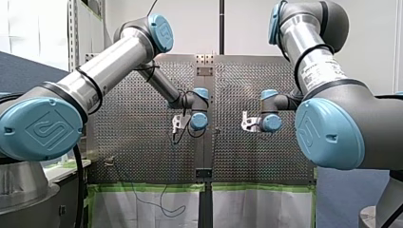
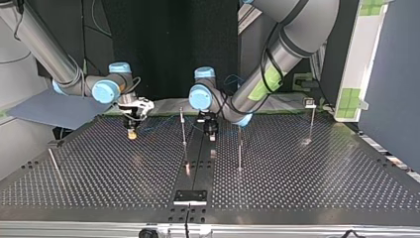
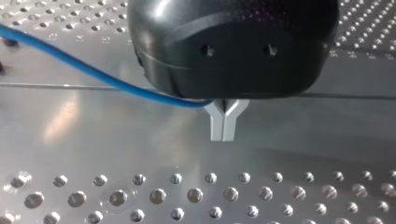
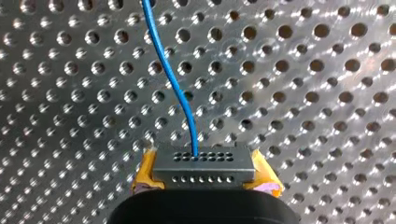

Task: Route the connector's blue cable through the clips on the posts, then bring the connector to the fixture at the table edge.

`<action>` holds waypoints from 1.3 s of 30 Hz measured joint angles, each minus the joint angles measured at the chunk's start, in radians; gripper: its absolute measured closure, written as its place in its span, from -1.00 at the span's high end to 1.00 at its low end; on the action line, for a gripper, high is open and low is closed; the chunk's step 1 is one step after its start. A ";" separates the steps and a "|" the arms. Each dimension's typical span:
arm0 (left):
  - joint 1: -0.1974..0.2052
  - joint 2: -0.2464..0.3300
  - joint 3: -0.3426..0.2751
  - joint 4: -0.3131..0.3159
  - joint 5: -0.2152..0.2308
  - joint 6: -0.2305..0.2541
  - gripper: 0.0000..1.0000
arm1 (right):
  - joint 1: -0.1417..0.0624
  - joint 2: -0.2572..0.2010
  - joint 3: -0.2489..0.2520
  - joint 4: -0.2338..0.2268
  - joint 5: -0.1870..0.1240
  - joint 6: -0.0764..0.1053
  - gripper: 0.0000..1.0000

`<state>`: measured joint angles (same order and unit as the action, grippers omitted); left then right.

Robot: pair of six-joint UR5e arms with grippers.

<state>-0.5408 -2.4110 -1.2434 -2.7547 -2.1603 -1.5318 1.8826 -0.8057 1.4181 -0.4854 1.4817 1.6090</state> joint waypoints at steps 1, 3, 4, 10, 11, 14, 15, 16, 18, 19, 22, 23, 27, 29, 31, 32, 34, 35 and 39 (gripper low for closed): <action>0.000 0.000 0.000 0.000 0.000 0.001 -1.00 | 0.000 0.002 -0.010 0.006 -0.006 0.000 -1.00; -0.002 0.000 0.000 -0.001 0.000 0.002 -1.00 | 0.000 0.004 -0.022 0.014 -0.011 0.000 -1.00; -0.002 0.000 0.000 -0.002 0.000 0.002 -1.00 | 0.000 0.005 -0.027 0.018 -0.013 0.000 -1.00; -0.004 0.000 0.000 -0.007 0.000 0.002 -0.86 | 0.000 0.009 -0.043 0.031 -0.019 0.000 -1.00; -0.004 0.000 0.000 -0.007 0.000 0.002 -0.64 | 0.001 0.009 -0.043 0.032 -0.019 -0.001 -1.00; -0.004 0.000 0.000 -0.011 -0.001 0.002 -0.33 | 0.001 0.010 -0.044 0.036 -0.019 -0.002 -1.00; -0.005 0.000 0.000 -0.015 -0.001 0.002 -0.25 | 0.002 0.010 -0.044 0.037 -0.019 -0.002 -1.00; -0.005 0.000 0.000 -0.018 0.000 0.002 -0.25 | 0.002 0.010 -0.044 0.038 -0.020 -0.002 -1.00; -0.008 0.000 0.000 -0.029 0.002 0.002 -0.13 | 0.003 0.010 -0.044 0.040 -0.020 -0.003 -1.00; -0.009 0.001 0.000 -0.033 0.002 0.003 -0.13 | 0.004 0.010 -0.044 0.041 -0.020 -0.002 -1.00; -0.013 0.001 0.000 -0.051 0.004 0.005 0.13 | 0.005 0.010 -0.044 0.045 -0.020 -0.003 -1.00; -0.015 0.001 0.000 -0.057 0.005 0.005 0.36 | 0.006 0.011 -0.044 0.047 -0.020 -0.003 -1.00; -0.018 0.001 0.000 -0.084 0.014 0.007 1.00 | 0.008 0.011 -0.044 0.052 -0.020 -0.004 -1.00; -0.018 0.001 0.000 -0.094 0.025 0.011 1.00 | 0.009 0.011 -0.044 0.054 -0.020 -0.004 -1.00; -0.021 0.001 0.000 -0.108 0.031 0.015 1.00 | 0.009 0.011 -0.044 0.056 -0.020 -0.004 -1.00; -0.024 0.001 0.000 -0.113 0.029 0.015 1.00 | 0.010 0.011 -0.044 0.058 -0.020 -0.004 -1.00; -0.031 0.001 0.000 -0.122 0.019 0.015 1.00 | 0.011 0.011 -0.044 0.062 -0.020 -0.004 -1.00; -0.035 0.002 0.000 -0.125 0.013 0.014 1.00 | 0.011 0.011 -0.044 0.064 -0.019 -0.004 -1.00; -0.054 0.007 -0.001 -0.146 -0.020 0.011 1.00 | 0.013 0.011 -0.044 0.073 -0.019 -0.004 -1.00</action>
<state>-0.5946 -2.4041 -1.2448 -2.9011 -2.1802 -1.5206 1.8951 -0.7943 1.3740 -0.4127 1.4632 1.6048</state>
